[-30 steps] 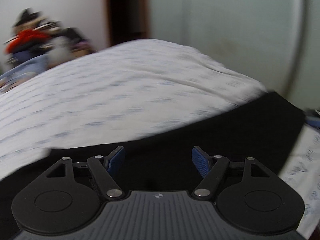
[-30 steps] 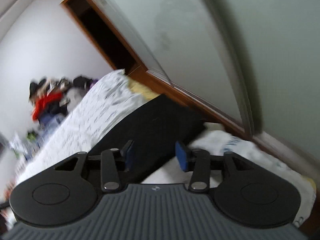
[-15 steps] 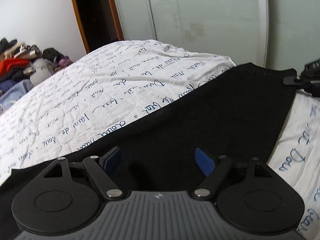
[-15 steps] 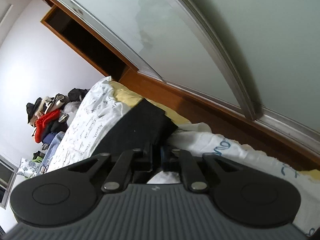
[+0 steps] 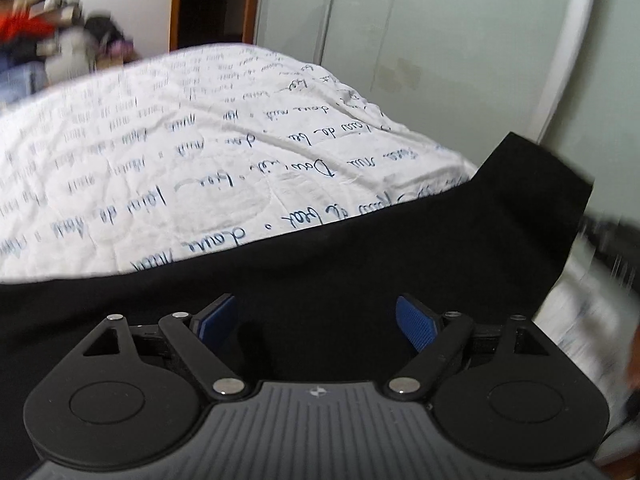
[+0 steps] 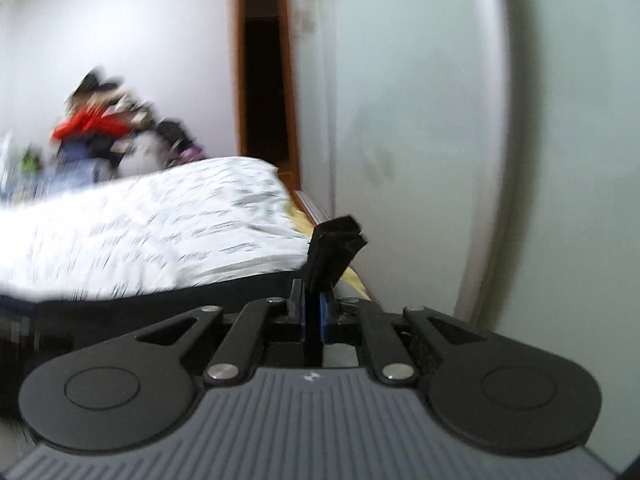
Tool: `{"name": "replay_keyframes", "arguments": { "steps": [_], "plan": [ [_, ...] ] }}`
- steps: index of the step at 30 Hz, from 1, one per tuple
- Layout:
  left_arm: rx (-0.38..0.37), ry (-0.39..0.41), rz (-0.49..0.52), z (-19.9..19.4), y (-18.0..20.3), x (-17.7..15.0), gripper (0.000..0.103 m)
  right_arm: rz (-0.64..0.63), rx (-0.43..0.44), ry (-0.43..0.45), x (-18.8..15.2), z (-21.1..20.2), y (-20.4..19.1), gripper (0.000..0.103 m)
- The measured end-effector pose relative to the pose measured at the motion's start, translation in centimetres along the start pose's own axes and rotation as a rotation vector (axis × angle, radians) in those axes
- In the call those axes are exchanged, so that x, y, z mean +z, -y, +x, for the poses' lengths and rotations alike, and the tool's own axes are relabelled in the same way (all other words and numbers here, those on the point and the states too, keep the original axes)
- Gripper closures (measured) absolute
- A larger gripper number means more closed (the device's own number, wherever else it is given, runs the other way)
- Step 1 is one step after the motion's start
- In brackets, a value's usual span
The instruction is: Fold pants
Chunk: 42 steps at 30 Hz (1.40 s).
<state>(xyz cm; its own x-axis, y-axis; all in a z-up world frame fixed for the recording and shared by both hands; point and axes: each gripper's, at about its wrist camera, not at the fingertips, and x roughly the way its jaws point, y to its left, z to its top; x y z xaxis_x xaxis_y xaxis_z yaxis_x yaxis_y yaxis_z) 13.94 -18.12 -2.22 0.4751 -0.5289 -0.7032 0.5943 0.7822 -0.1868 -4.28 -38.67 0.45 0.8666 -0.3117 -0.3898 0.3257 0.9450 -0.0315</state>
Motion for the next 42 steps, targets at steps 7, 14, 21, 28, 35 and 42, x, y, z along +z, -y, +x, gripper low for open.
{"name": "replay_keyframes", "arguments": {
  "steps": [7, 14, 21, 28, 35, 42],
  "plan": [
    [-0.123, -0.039, -0.204, 0.4, -1.9, 0.3, 0.016, -0.4, 0.12, -0.094, -2.8, 0.6, -7.6, 0.095],
    [-0.303, -0.071, -0.317, 2.4, -0.8, 1.4, 0.016, -0.431, 0.126, -0.104, -3.7, 1.0, -8.0, 0.095],
    [-0.334, -0.127, -0.338, 5.2, 1.4, 2.3, 0.016, -0.473, 0.143, -0.051, -4.5, -0.1, -8.3, 0.095],
    [-0.34, -0.098, -0.367, 6.3, 1.5, 3.0, 0.053, -0.4, 0.203, -0.025, -4.1, -1.0, -7.5, 0.095],
    [-0.387, -0.092, -0.433, 6.3, 0.0, 2.3, 0.096, -0.302, 0.246, -0.02, -2.9, -1.8, -6.8, 0.095],
    [-0.287, 0.067, -0.272, 0.6, -1.5, 1.7, 0.097, -0.343, 0.304, 0.009, -2.2, -3.2, -9.1, 0.095]
  ]
}}
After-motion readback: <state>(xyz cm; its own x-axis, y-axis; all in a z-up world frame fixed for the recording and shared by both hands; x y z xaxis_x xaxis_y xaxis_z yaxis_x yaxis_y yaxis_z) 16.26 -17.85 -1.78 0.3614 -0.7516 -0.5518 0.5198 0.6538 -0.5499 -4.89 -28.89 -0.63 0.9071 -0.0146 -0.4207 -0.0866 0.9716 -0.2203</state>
